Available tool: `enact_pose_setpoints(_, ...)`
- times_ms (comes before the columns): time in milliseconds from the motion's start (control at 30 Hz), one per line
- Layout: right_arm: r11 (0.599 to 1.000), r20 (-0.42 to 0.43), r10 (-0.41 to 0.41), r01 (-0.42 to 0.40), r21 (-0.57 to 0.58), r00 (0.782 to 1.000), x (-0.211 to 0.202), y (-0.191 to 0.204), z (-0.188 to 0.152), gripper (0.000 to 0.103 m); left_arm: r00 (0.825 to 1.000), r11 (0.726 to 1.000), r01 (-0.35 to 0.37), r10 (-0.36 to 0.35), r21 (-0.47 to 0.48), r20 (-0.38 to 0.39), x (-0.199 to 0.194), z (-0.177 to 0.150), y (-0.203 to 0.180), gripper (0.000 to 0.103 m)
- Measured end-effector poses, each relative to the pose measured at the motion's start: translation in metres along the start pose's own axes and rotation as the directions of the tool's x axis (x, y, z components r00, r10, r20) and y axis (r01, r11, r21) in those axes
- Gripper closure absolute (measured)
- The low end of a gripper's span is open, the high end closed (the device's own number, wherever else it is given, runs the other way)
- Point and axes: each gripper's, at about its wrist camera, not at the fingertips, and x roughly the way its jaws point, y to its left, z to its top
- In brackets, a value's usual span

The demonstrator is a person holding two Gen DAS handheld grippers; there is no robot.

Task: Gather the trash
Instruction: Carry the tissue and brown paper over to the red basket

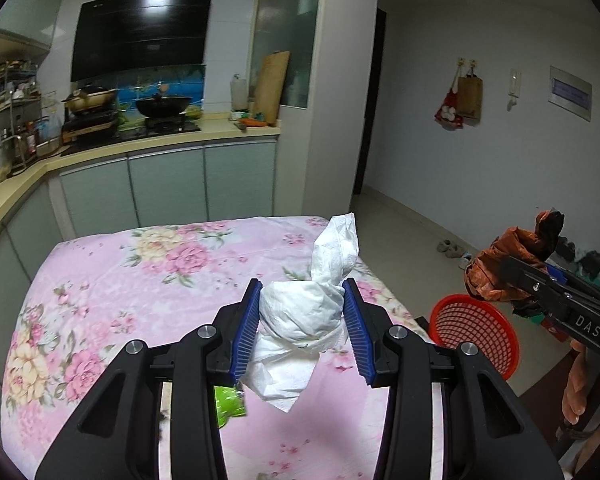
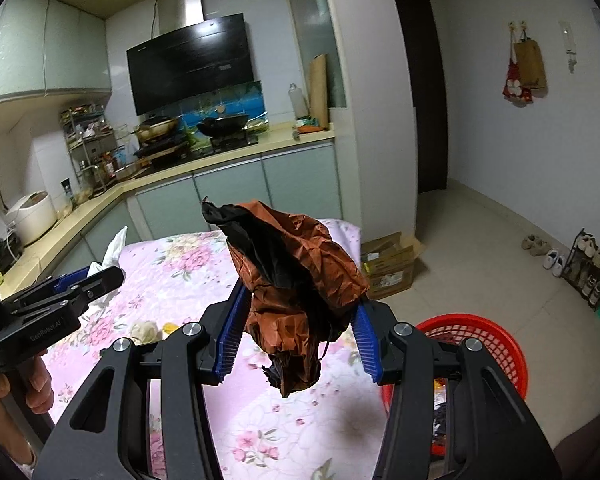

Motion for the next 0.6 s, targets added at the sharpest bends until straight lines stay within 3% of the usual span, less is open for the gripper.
enact_pose_setpoints(600,0.988,0.011,-0.134,0.133,0.079,0.991,-0.016,-0.055,-0.003,0.056,0.99,0.988,0.14,-0.138,0.07,-0.028,0.033,0.011,-0.068,0.063)
